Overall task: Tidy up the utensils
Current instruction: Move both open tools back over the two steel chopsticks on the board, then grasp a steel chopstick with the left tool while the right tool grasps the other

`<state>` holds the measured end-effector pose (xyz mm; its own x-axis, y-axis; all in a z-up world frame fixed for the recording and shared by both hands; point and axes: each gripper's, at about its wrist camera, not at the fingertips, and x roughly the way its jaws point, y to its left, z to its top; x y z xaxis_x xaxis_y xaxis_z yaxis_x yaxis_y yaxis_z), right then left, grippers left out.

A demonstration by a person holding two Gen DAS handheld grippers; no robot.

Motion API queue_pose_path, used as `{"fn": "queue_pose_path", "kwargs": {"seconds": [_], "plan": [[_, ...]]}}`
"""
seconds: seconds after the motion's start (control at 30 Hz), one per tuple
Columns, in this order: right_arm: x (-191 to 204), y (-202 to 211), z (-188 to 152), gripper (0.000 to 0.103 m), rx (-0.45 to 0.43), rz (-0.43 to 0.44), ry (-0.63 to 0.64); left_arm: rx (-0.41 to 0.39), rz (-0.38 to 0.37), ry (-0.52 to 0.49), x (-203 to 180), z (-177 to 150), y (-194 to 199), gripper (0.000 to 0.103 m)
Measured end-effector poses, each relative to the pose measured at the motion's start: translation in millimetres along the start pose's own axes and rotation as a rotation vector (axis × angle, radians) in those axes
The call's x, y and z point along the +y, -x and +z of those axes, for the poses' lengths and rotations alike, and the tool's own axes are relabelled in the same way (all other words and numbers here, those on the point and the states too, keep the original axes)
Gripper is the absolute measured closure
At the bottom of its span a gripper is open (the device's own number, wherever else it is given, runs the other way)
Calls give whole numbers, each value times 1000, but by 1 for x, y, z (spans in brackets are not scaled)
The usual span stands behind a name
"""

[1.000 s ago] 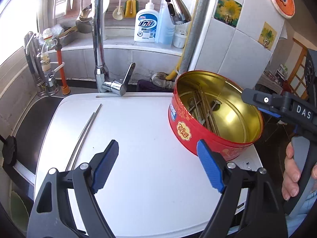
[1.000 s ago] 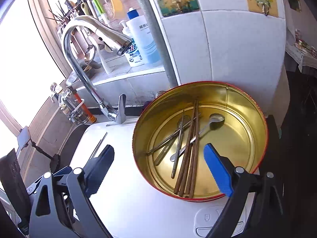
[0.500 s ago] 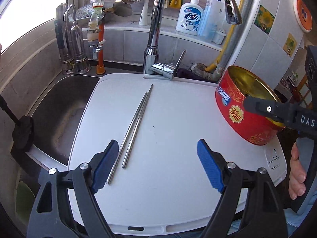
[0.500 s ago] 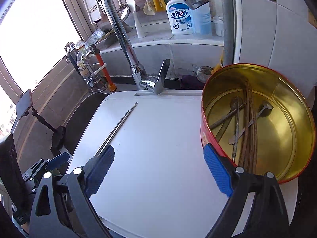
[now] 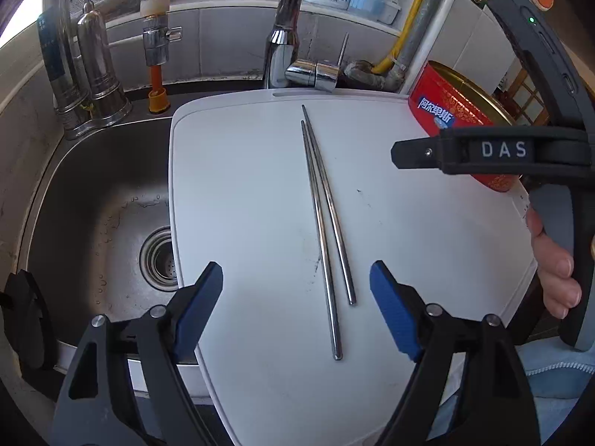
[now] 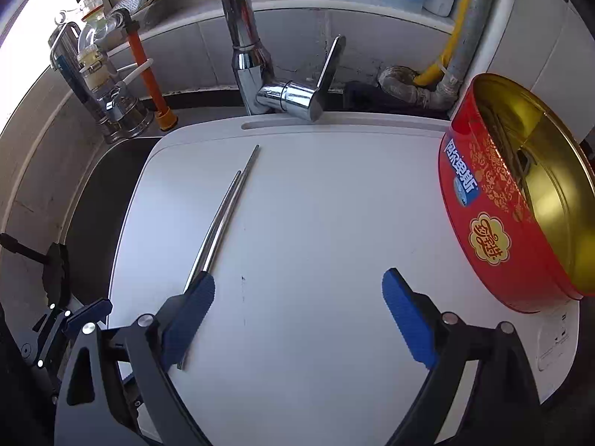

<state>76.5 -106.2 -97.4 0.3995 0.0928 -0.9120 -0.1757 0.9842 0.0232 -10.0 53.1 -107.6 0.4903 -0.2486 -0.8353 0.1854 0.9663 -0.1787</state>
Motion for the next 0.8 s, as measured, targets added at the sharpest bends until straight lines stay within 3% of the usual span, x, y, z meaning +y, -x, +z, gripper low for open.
{"fn": "queue_pose_path", "kwargs": {"seconds": [0.4,0.63,0.8], "plan": [[20,-31,16,11,58,-80,26,4,-58,-15,15,5,-13,23],[31,-48,23,11,99,-70,38,10,2,-72,11,10,-26,23],[38,-57,21,11,107,-110,74,-1,39,-108,12,12,-29,23]]}}
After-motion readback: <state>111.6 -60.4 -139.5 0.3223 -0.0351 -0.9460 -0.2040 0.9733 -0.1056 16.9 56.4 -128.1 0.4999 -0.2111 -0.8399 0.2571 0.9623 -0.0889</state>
